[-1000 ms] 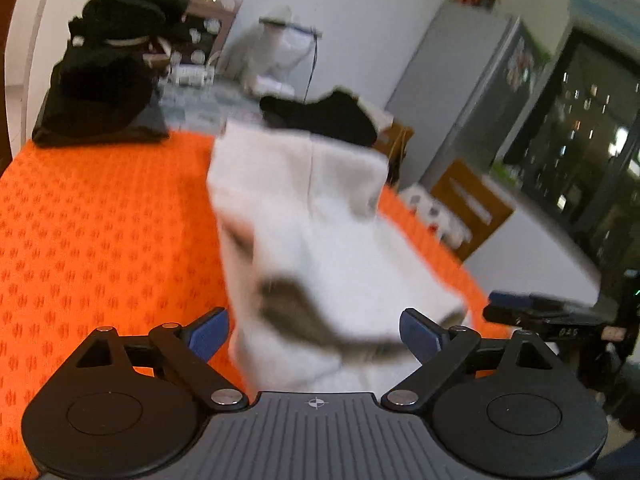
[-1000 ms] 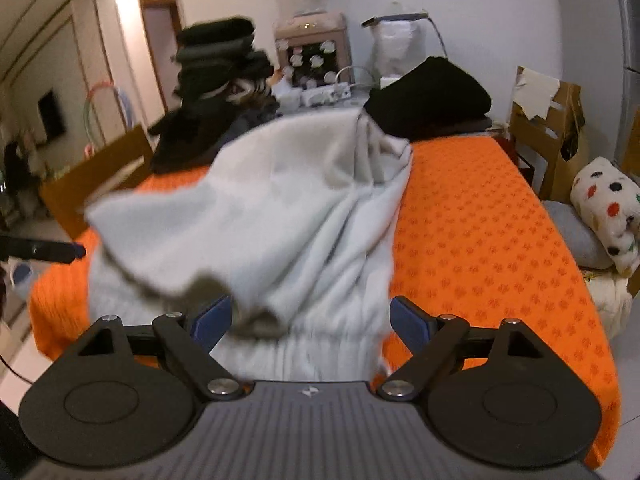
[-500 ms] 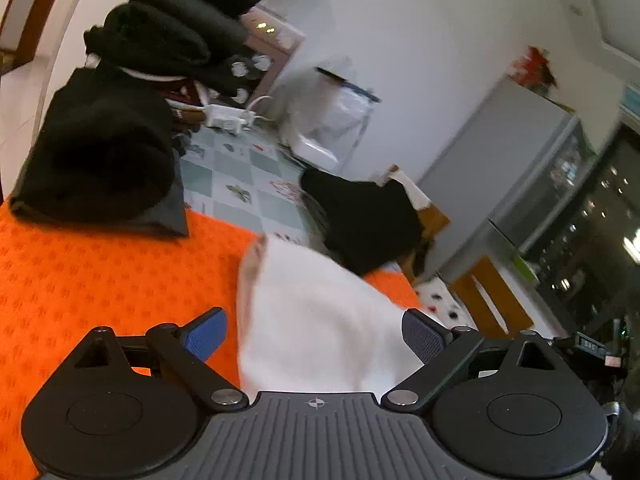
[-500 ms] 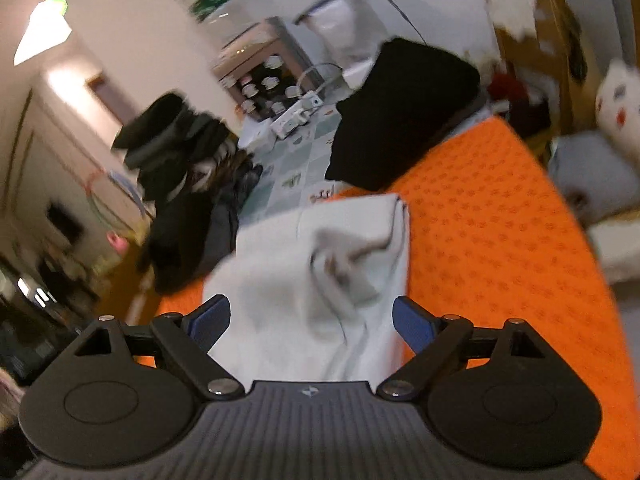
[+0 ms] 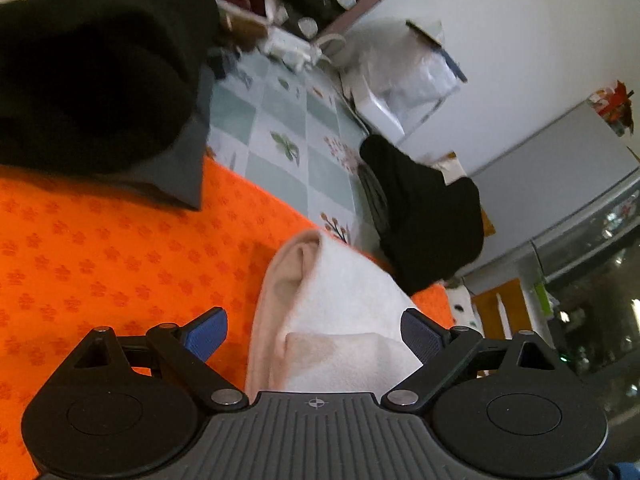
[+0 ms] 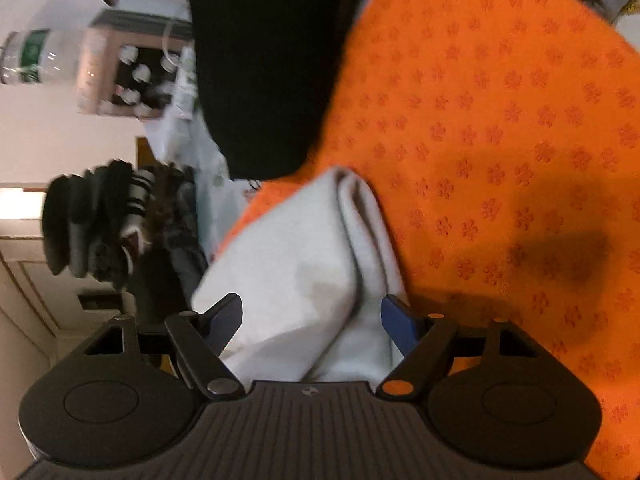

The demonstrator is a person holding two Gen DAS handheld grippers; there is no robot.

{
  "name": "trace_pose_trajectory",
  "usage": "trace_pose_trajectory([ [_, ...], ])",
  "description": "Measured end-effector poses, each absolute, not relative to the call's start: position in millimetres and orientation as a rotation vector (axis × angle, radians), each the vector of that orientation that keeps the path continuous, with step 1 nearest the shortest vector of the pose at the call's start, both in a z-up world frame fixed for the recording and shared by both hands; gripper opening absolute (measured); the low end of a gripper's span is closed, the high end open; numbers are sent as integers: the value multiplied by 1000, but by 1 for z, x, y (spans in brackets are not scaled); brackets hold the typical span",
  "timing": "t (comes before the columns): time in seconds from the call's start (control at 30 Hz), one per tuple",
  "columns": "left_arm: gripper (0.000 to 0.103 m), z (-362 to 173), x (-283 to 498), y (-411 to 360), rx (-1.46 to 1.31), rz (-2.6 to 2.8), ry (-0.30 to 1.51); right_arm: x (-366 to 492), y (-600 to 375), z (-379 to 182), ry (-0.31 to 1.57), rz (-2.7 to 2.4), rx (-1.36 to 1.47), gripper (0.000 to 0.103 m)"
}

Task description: Fold clothes

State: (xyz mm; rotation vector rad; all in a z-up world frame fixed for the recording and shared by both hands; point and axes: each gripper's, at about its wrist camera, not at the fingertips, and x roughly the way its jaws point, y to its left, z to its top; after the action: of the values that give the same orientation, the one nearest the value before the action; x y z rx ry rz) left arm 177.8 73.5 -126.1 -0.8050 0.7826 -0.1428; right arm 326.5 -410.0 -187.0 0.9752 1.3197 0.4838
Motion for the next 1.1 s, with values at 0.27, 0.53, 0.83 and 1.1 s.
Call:
trace_pose_trajectory([
  [0.27,92,-164,201,81,-916,-286,859,336,-380,-205,1367,566,987,71],
  [0.53,92,-180,217,78,-962,-370,888,358,-350,-213,1369,714,972,75],
  [0.83,88,-178,231,76,-1030,-457,838,386,-332,-168,1211,924,1008,17],
  [1.1,87,-159,255,92,-1116,-405,616,445,-315,-159,1085,956,882,20],
])
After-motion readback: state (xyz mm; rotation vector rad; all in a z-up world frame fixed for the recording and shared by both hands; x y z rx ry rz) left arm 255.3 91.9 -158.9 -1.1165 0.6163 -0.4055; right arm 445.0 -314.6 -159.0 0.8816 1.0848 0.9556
